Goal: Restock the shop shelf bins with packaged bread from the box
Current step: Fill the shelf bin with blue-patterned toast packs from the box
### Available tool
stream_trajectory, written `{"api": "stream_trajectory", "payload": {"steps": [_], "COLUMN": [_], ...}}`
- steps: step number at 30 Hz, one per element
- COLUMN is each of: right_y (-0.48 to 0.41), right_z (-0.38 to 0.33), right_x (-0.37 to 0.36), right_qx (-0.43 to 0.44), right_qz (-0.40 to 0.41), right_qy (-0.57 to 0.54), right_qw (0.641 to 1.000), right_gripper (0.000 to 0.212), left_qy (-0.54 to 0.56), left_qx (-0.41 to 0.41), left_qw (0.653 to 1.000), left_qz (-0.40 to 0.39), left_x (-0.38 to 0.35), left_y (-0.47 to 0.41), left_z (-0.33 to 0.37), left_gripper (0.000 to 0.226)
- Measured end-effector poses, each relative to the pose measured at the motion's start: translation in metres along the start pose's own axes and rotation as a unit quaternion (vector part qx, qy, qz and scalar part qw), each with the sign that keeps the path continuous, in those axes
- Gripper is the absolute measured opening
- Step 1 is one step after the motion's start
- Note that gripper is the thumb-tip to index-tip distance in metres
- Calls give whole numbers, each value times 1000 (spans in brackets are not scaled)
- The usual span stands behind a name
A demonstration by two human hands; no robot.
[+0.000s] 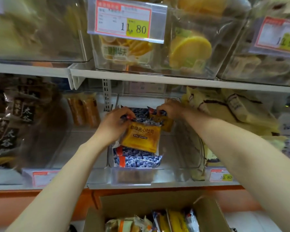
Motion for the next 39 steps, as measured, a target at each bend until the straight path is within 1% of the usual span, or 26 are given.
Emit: {"api": "stream_trajectory", "payload": {"steps": [4, 5, 6, 9, 10, 11, 12, 14, 15, 16, 18, 20, 24, 26, 28, 29, 30, 32, 33, 34, 35, 36, 39], "right_y": [-1, -1, -1, 4, 4, 5, 3, -1, -4, -6, -13, -17, -16, -9, 1, 8, 17, 44, 60, 74, 87, 95, 107], "right_z": [-2, -2, -2, -12, -15, -18, -20, -18, -16, -15, -11, -8, -5, -8, -12, -15, -20, -33, -40, -45, -50, -52, -51], "right_x": [-4, -4, -5, -3, -5, -9, -17, -36, -43, -47, -50, -49, -34, -15, 7, 18, 29, 50, 59, 65, 69, 68, 65], "right_qx": [9, 9, 5, -32, -48, -55, -55, -57, -59, -56, -50, -56, -42, -44, -41, -32, -20, 13, 36, 58, 75, 82, 75], "right_qz": [-49, -50, -39, 53, 56, 34, -18, -117, -139, -134, -99, -88, -123, -137, -128, -112, -94, -75, -82, -95, -110, -117, -86], "right_qy": [-4, -9, -15, -45, -49, -58, -69, -113, -138, -161, -197, -208, -210, -201, -193, -221, -276, -400, -444, -461, -456, -432, -359], "right_qw": [999, 999, 999, 997, 996, 996, 996, 985, 979, 976, 974, 972, 969, 969, 972, 968, 956, 913, 892, 880, 880, 890, 926], "right_gripper": [47, 47, 46, 36, 33, 32, 33, 46, 53, 55, 51, 49, 54, 57, 52, 46, 38, 25, 23, 24, 27, 32, 39], "left_qy": [8, 11, 13, 22, 25, 27, 30, 38, 41, 44, 46, 45, 55, 54, 64, 73, 80, 89, 103, 125, 145, 156, 163], "left_qx": [6, 6, 5, -1, -3, -4, -4, -2, -2, -2, 1, 3, 13, 18, 23, 22, 19, 12, 9, 6, 1, -3, -6], "left_qw": [1000, 1000, 1000, 1000, 1000, 1000, 999, 999, 999, 999, 999, 999, 998, 996, 995, 995, 996, 996, 994, 992, 989, 988, 987], "left_qz": [2, 2, 1, 3, 5, 9, 13, 19, 19, 17, 13, 7, -38, -67, -68, -58, -46, -25, -16, -7, 1, 7, 5], "left_x": [-2, -2, -2, -1, -1, -1, -1, -2, -3, -4, -5, -4, -2, -2, -2, -2, -2, -3, -3, -4, -6, -8, -20], "left_y": [-1, -1, 0, 0, 0, 0, 0, 1, 2, 3, 3, 3, 0, -1, -1, -1, -2, -3, -4, -5, -7, -9, -10], "left_z": [2, 2, 2, 2, 2, 3, 3, 5, 6, 6, 4, 1, 0, 1, 0, 0, 0, 3, 6, 9, 13, 16, 24], "left_gripper": [21, 21, 21, 20, 20, 21, 21, 22, 22, 22, 21, 22, 22, 26, 29, 28, 26, 23, 23, 24, 25, 25, 26]}}
Point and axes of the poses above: each hand's wrist, its own y-axis away from the middle knuckle, its own x-axis out of the back of the hand, z = x × y, the point moved 2 cm from there along -y, towards the middle knuckle
